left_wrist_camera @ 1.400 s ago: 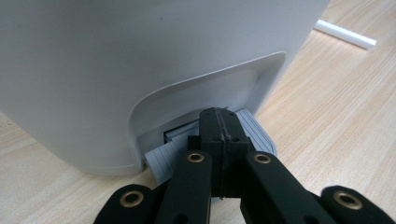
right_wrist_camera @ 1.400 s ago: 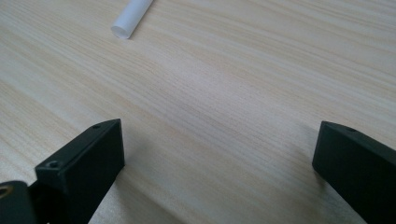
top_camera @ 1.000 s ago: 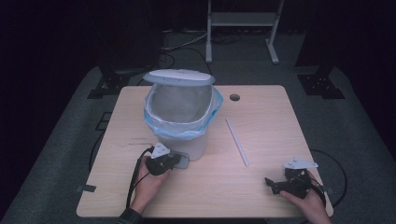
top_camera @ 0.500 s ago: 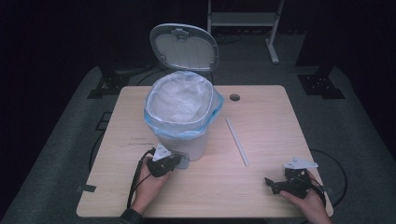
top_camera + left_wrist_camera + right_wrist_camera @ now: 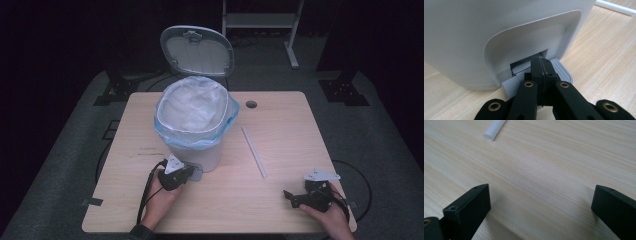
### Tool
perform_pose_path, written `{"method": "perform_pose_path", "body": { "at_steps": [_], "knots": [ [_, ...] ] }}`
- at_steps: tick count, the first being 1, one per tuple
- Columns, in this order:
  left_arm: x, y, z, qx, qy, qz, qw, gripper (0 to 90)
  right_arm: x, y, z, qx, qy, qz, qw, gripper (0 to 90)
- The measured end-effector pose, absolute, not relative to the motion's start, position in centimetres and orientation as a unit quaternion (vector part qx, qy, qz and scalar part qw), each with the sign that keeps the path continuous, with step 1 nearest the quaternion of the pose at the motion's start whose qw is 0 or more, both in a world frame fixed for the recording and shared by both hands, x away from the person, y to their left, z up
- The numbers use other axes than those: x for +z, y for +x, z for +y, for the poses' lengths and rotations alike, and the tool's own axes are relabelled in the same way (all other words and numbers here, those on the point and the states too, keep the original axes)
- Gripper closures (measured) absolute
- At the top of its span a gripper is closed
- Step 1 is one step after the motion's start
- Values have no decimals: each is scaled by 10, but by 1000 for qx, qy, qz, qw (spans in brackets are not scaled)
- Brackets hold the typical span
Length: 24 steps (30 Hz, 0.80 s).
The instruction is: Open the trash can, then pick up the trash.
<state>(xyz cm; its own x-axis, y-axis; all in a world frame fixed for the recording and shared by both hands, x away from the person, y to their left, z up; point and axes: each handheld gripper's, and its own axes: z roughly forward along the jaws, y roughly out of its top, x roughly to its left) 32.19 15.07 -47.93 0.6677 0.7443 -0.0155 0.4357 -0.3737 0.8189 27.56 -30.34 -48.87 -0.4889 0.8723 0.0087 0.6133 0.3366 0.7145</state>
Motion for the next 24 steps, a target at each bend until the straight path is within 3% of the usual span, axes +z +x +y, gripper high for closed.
{"method": "perform_pose_path", "body": {
  "at_steps": [24],
  "knots": [
    [-480, 323, 151, 175, 805, 368, 431, 896, -477, 276, -296, 360, 460, 789, 191, 8]
  ]
}}
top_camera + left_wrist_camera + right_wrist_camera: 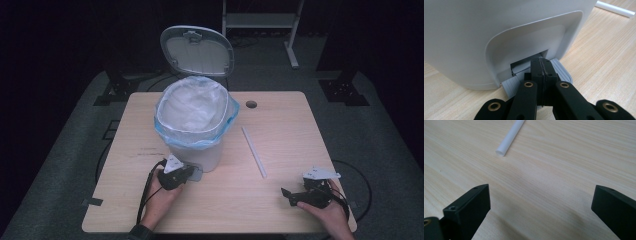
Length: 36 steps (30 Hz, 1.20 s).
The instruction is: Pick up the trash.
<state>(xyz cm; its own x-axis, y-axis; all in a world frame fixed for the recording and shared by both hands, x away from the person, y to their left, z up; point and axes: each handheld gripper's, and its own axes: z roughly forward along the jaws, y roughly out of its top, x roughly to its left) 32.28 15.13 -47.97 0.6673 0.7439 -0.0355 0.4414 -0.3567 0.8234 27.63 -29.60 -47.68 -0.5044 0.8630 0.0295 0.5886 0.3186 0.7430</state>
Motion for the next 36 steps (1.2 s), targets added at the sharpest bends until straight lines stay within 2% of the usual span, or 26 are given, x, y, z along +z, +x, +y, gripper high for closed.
{"method": "perform_pose_path", "body": {
  "at_steps": [15, 17, 20, 23, 28, 36],
  "knots": [
    [-480, 323, 152, 173, 804, 371, 432, 896, -468, 290, -290, 365, 464, 783, 196, 13],
    [-480, 323, 152, 172, 804, 371, 432, 896, -467, 291, -288, 365, 461, 784, 199, 64],
    [-480, 323, 152, 172, 803, 373, 432, 896, -466, 293, -286, 364, 459, 785, 202, 68],
    [-480, 324, 152, 171, 803, 373, 433, 896, -465, 296, -284, 365, 458, 786, 200, 119],
    [-479, 323, 152, 172, 803, 374, 431, 896, -463, 300, -281, 365, 453, 789, 200, 145],
    [-480, 324, 152, 172, 802, 374, 432, 896, -462, 305, -274, 372, 445, 792, 193, 260]
  ]
}}
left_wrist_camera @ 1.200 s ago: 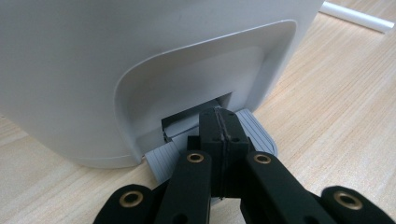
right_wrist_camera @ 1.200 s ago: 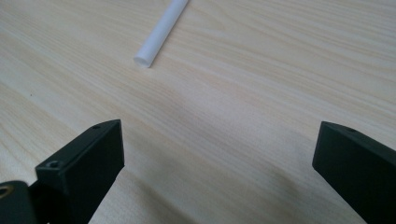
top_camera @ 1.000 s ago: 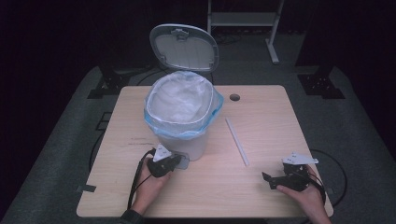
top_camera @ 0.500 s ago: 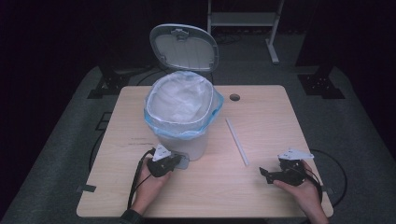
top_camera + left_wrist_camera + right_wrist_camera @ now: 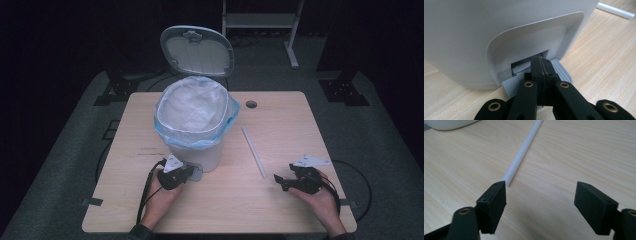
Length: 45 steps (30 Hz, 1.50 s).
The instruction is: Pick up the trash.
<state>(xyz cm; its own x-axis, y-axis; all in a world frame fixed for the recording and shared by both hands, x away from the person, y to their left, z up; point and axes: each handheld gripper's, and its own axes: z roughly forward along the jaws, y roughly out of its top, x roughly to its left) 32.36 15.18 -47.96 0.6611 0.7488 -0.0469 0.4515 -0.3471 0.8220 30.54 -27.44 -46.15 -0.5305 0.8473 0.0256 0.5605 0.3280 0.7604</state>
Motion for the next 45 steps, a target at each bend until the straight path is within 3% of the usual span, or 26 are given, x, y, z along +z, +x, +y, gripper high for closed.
{"method": "perform_pose_path", "body": {
  "at_steps": [4, 20, 45],
  "knots": [
    [-480, 324, 152, 172, 802, 374, 432, 896, -459, 308, -271, 377, 443, 790, 191, 340],
    [-480, 324, 152, 169, 801, 377, 434, 896, -455, 325, -255, 392, 438, 791, 170, 496],
    [-480, 325, 153, 164, 800, 379, 435, 897, -470, 359, -228, 382, 437, 802, 139, 619]
  ]
}}
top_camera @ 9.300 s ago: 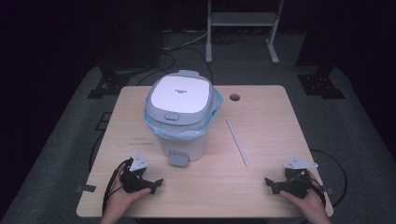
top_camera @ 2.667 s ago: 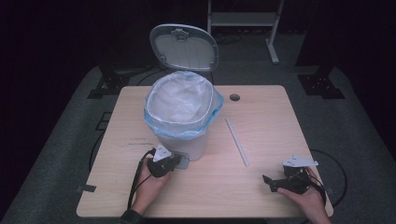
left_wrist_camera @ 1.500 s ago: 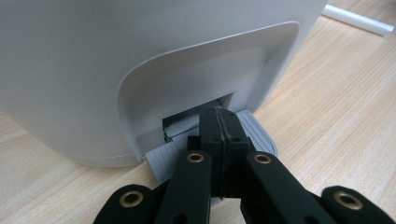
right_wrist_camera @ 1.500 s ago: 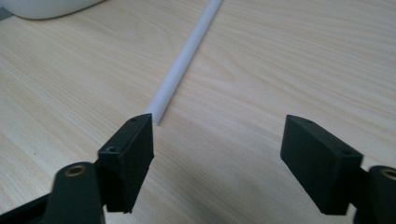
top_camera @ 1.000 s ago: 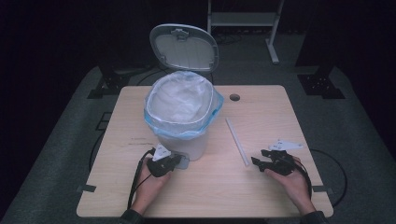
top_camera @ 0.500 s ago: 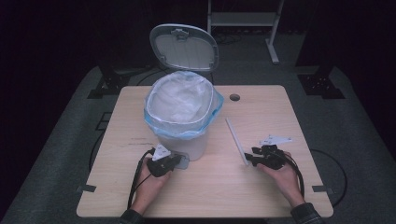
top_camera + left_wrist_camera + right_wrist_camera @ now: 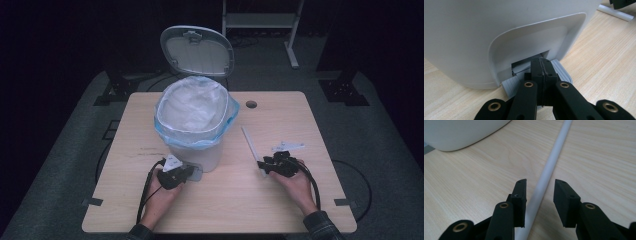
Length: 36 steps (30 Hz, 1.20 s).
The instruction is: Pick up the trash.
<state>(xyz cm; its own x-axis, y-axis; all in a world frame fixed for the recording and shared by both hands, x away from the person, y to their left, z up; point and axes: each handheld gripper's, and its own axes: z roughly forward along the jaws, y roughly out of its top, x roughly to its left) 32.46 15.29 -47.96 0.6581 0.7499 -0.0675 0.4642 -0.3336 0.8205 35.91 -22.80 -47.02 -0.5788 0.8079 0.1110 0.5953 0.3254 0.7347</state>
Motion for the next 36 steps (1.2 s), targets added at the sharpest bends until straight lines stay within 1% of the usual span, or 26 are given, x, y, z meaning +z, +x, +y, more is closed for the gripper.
{"method": "perform_pose_path", "body": {
  "at_steps": [3, 6, 14, 28, 36],
  "knots": [
    [-480, 325, 153, 164, 800, 380, 435, 896, -473, 361, -224, 374, 437, 806, 138, 642],
    [-480, 325, 153, 165, 800, 379, 435, 896, -476, 364, -223, 364, 441, 809, 135, 694],
    [-480, 324, 153, 165, 800, 379, 434, 896, -476, 364, -227, 357, 451, 805, 146, 778],
    [-480, 324, 153, 166, 800, 379, 434, 896, -475, 363, -234, 355, 466, 798, 143, 786],
    [-480, 324, 153, 166, 800, 379, 434, 896, -468, 359, -244, 362, 473, 789, 147, 787]
  ]
}}
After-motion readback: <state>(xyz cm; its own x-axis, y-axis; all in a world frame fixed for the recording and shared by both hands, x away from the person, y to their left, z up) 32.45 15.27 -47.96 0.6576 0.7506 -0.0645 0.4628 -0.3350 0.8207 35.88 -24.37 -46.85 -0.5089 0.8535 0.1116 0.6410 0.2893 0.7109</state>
